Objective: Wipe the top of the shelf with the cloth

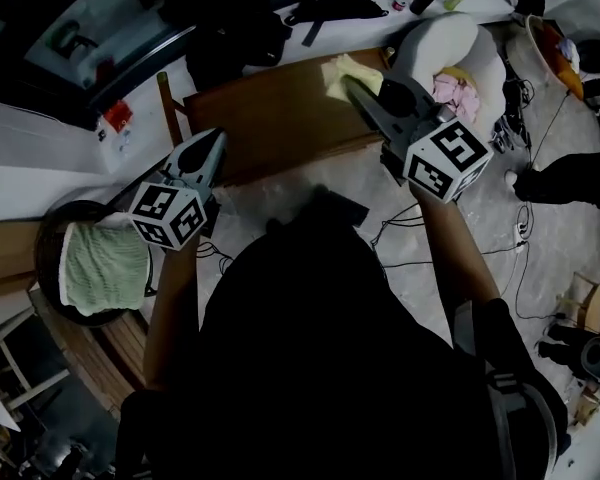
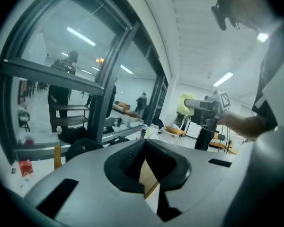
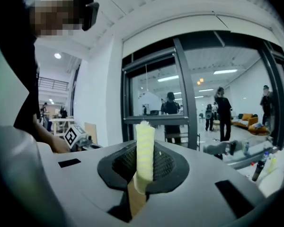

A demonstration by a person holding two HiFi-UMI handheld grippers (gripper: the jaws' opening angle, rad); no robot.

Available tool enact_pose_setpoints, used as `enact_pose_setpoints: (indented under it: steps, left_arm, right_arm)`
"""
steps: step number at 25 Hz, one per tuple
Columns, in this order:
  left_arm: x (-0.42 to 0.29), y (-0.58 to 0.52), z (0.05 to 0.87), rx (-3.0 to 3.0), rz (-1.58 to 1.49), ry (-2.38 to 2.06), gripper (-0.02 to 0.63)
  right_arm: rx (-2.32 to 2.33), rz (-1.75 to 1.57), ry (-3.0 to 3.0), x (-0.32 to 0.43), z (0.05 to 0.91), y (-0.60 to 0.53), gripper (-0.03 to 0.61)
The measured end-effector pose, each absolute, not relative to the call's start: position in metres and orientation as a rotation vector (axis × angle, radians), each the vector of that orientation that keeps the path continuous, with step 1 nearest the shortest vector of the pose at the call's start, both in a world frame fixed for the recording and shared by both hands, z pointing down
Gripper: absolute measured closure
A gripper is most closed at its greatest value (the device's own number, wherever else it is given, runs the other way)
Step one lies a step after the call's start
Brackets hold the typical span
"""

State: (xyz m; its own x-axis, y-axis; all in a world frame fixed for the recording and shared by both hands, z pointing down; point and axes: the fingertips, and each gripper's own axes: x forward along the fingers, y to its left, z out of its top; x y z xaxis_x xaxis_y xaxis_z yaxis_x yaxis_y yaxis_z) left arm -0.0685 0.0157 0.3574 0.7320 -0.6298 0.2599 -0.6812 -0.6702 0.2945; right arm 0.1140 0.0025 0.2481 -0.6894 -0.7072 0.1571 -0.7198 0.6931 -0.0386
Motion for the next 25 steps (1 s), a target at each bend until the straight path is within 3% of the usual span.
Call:
enact_pose_setpoints:
  steps: [8, 20, 25]
  left_arm:
    - [-0.078, 0.046, 0.271, 2.764, -0.024, -0.921, 0.607]
    - [-0.056, 0.101, 0.251, 2.876, 0.012, -0.794, 0.607]
    - [-0.041, 0.136, 0.247, 2.879, 0.002, -0.733, 0.607]
  right_arm:
    - [0.937, 0.094, -3.136, 0.059, 0.174, 0.068, 0.532]
    - [0.708, 0.172, -3.019, 0.035, 0.246, 0.116, 0.532]
    - [0.633, 0.208, -3.053, 0.039, 0.237, 0.154, 0.532]
